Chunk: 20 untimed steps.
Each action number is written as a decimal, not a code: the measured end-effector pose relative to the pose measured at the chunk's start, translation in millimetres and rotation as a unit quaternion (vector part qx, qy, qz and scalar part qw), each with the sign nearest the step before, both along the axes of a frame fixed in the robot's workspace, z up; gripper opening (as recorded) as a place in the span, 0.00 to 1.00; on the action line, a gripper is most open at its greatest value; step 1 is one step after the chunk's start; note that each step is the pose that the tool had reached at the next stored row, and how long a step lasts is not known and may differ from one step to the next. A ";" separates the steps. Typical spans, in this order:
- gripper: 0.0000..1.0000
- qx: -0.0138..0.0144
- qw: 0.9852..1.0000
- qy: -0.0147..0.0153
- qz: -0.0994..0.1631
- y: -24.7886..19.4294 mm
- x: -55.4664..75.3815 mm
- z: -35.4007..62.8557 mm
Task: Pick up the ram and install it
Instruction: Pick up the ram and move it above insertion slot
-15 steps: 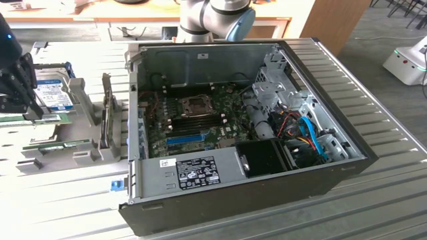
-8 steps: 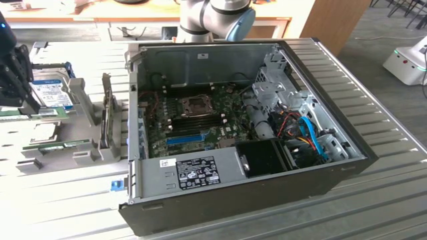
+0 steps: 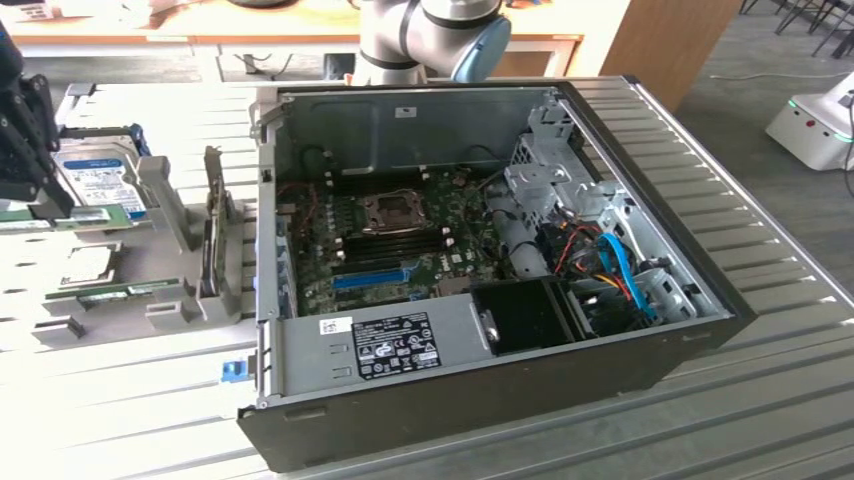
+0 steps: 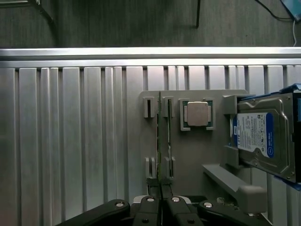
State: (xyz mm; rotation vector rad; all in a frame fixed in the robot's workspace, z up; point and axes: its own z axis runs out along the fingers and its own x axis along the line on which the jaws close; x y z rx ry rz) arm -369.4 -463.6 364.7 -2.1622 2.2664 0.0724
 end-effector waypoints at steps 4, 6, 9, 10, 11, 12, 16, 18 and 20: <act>0.12 0.000 1.000 0.000 0.000 0.0 0.4 7.5; 0.12 0.000 1.000 0.000 0.000 0.0 0.6 11.0; 0.12 0.000 1.000 0.000 0.000 0.0 0.8 16.3; 0.12 0.000 1.000 0.000 0.000 0.0 0.9 17.9; 0.12 0.000 1.000 0.000 0.000 0.0 1.0 19.4; 0.12 0.000 1.000 0.000 0.000 0.0 1.1 20.8; 0.12 0.000 1.000 0.000 0.000 0.0 1.4 27.1; 0.12 0.000 1.000 0.000 0.000 0.0 1.5 29.9; 0.12 0.000 1.000 0.000 0.000 0.0 1.6 31.6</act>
